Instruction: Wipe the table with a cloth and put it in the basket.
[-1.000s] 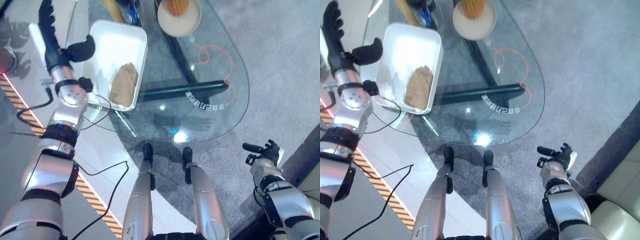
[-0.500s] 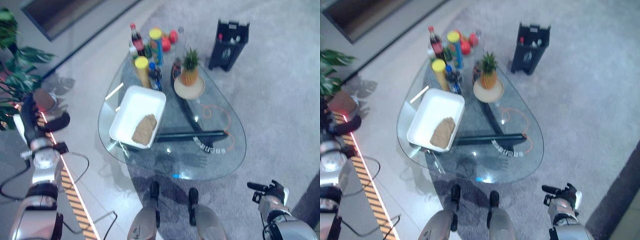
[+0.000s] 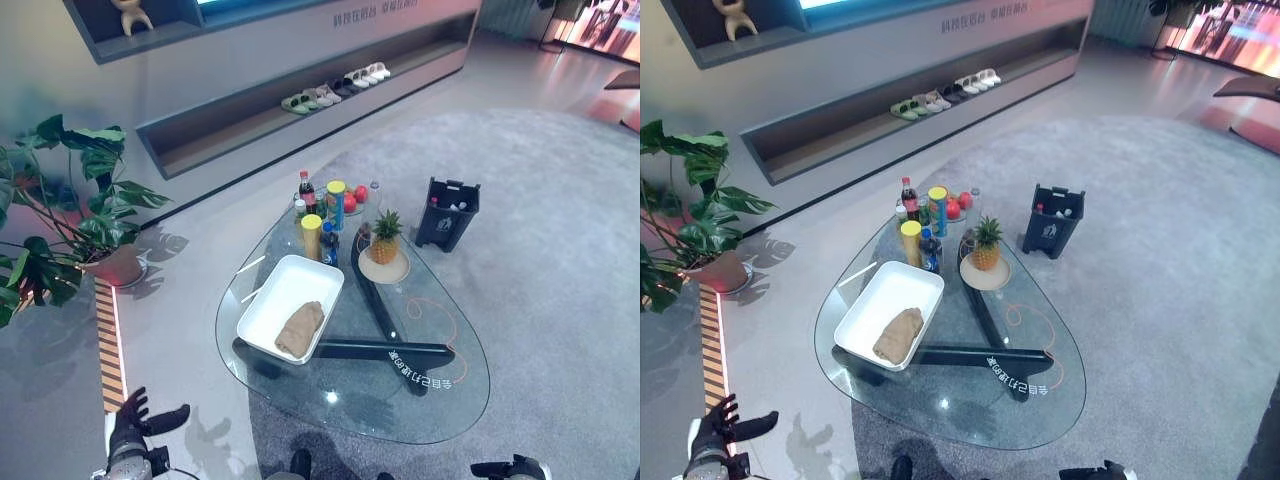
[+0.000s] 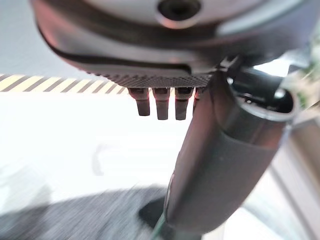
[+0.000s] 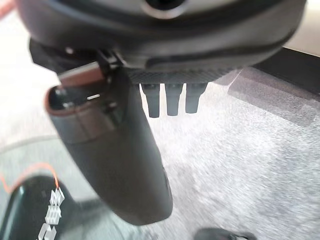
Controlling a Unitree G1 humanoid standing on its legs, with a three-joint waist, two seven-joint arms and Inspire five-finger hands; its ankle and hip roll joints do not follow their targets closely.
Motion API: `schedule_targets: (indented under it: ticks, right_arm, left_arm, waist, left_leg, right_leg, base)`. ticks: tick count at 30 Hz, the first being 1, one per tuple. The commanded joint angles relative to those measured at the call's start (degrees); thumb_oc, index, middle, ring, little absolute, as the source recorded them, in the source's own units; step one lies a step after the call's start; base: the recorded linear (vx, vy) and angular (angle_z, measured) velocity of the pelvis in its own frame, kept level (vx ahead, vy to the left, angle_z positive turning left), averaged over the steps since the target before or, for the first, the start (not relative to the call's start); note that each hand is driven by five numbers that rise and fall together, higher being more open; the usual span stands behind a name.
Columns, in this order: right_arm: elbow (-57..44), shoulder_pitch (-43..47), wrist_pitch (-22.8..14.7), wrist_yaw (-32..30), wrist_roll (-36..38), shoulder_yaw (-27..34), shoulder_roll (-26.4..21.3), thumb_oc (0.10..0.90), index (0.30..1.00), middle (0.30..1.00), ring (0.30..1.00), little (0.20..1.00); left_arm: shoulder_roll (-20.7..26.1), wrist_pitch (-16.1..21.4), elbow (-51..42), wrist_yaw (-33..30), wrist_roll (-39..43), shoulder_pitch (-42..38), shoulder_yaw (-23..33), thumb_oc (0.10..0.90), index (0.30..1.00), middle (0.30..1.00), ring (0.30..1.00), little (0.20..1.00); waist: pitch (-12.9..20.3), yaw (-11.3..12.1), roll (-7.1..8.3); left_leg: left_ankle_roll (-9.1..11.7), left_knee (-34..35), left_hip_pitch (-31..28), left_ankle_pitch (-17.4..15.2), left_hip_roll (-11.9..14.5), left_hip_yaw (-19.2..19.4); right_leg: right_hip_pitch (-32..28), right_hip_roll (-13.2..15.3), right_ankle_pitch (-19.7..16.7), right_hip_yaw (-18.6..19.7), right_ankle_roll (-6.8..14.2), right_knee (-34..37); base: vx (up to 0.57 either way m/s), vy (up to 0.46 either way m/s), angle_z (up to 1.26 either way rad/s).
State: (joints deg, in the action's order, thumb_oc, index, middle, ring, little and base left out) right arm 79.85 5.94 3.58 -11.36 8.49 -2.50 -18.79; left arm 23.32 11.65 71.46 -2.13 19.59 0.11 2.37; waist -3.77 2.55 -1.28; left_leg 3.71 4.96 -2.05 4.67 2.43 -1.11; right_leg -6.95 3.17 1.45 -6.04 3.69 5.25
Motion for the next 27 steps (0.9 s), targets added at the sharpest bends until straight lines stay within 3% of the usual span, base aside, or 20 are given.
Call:
schedule_targets:
  ticks: [1, 4, 10, 15, 27]
  right_arm:
    - [2.45, 1.5, 2.38, 6.8, -6.22, -3.4, -2.13, 0.8, 0.9, 0.9, 0.9, 0.9]
    - [2.95, 1.64, 3.4, 8.22, -7.97, -4.39, -1.5, 0.8, 0.9, 0.9, 0.9, 0.9]
    - [2.96, 2.06, 4.37, 9.49, -9.94, -6.36, -0.48, 0.8, 0.9, 0.9, 0.9, 0.9]
    - [2.86, 2.23, 4.46, 9.8, -10.18, -7.08, 0.01, 0.8, 0.9, 0.9, 0.9, 0.9]
    - [2.83, 1.94, 5.22, 10.25, -10.46, -8.04, 0.87, 0.8, 0.9, 0.9, 0.9, 0.9]
  left_arm:
    - [-0.73, -5.25, 4.48, 3.64, -6.49, -4.01, -2.46, 0.8, 0.9, 0.9, 0.9, 0.9]
    - [-2.09, -8.34, 5.87, 5.35, -8.4, -4.24, -4.5, 0.8, 0.9, 0.9, 0.9, 0.9]
    - [-3.66, -11.05, 6.46, 6.91, -11.05, -5.15, -8.04, 0.8, 0.9, 0.9, 0.9, 0.9]
    - [-4.43, -10.16, 6.42, 6.05, -15.21, -5.44, -10.48, 0.8, 0.9, 0.9, 0.9, 0.9]
    - [-5.6, -10.57, 6.31, 6.6, -16.3, -5.11, -12.56, 0.8, 0.9, 0.9, 0.9, 0.9]
  waist:
    - [-0.26, -0.6, 0.83]
    - [0.1, -0.97, 0.86]
    - [0.49, -1.55, 0.96]
    - [0.36, -1.76, 1.08]
    - [0.12, -1.95, 1.33]
  left_leg:
    - [-1.17, 0.04, -2.0, -4.56, -2.71, 0.97]
    - [-1.31, 0.04, -2.45, -4.89, -2.62, 1.19]
    - [-1.51, 0.04, -3.45, -5.29, -2.37, 2.04]
    - [-1.68, 0.04, -4.12, -5.57, -2.27, 2.33]
    - [-1.93, 0.04, -4.7, -6.03, -2.2, 2.19]
  right_leg:
    - [1.56, 0.1, -2.36, -1.0, 1.37, -0.85]
    - [1.3, 0.05, -2.25, -0.98, 1.38, -0.85]
    - [0.54, 0.18, -2.22, -1.14, 1.43, -0.85]
    - [0.14, 0.15, -2.06, -0.95, 1.41, -1.11]
    - [-0.16, 0.25, -2.27, -0.27, 1.61, -0.94]
  base:
    - [0.0, 0.0, 0.0]
    - [0.0, 0.0, 0.0]
    - [0.0, 0.002, -0.01]
    - [-0.01, 0.003, -0.04]
    - [0.0, 0.0, -0.01]
